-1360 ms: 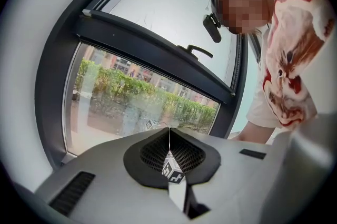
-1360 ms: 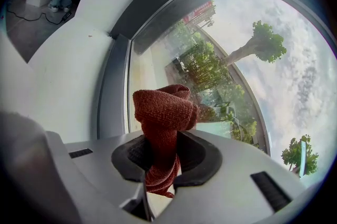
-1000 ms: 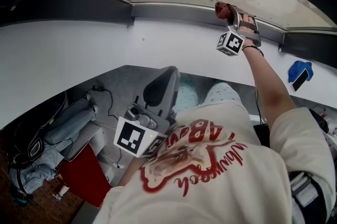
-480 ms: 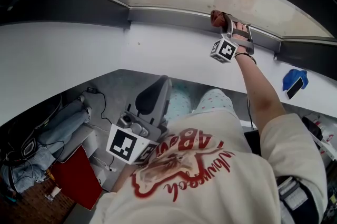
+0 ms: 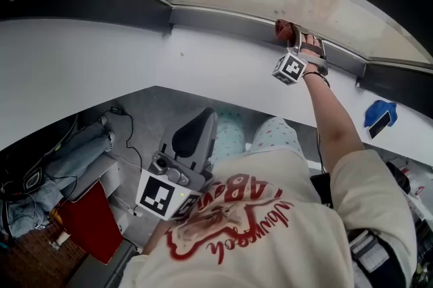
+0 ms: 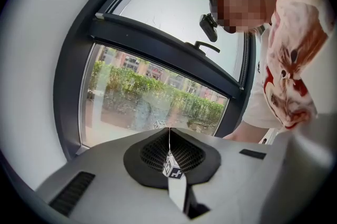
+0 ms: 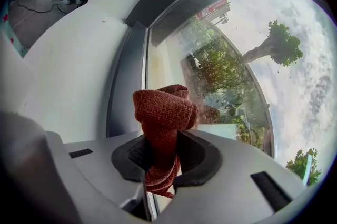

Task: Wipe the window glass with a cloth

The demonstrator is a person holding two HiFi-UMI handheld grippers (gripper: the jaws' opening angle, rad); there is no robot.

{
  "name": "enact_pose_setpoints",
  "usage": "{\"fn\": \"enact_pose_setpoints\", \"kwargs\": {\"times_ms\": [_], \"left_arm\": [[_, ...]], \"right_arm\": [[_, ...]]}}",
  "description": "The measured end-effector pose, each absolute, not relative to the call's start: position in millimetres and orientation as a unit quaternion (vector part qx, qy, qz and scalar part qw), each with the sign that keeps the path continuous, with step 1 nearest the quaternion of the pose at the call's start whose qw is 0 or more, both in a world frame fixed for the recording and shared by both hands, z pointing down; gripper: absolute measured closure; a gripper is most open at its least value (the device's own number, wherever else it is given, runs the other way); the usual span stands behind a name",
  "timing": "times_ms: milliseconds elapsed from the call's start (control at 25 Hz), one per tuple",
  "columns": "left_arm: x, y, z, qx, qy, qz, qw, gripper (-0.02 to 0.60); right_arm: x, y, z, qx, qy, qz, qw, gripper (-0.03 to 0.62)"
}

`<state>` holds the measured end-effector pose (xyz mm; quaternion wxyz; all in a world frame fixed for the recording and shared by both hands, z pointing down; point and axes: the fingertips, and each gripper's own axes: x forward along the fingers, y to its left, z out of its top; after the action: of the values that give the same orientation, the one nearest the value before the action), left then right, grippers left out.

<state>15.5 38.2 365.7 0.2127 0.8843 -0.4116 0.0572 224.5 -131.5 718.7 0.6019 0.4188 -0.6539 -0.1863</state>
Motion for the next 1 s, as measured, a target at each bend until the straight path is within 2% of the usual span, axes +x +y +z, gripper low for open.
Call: {"fn": "enact_pose_setpoints", "kwargs": {"times_ms": [640,760,880,1000], "left_arm": [[14.4,66.7,382.8,0.865,-0.447,0.066,0.218,0.56],[16.6,75.0,383.7,0.865,-0.447,0.069,0.216,0.56],[21.2,78.2,378.2,0.869,-0.444,0.061,0.209,0.56],[35.2,82.0,360.8,0.878,-0.433,0.04,0.199,0.56]], "right_arm": [[226.1,-133.3,760.4,0.378,-0.666,-0.195,0.613,0.513],[235.6,-125.7,757.2,0.385,-0.664,-0.153,0.623,0.513],[247.5,-114.1,743.7,0.434,-0.661,-0.12,0.601,0.514],[231.0,-86.1,705.8,0.443,-0.687,-0.141,0.558,0.514]]}}
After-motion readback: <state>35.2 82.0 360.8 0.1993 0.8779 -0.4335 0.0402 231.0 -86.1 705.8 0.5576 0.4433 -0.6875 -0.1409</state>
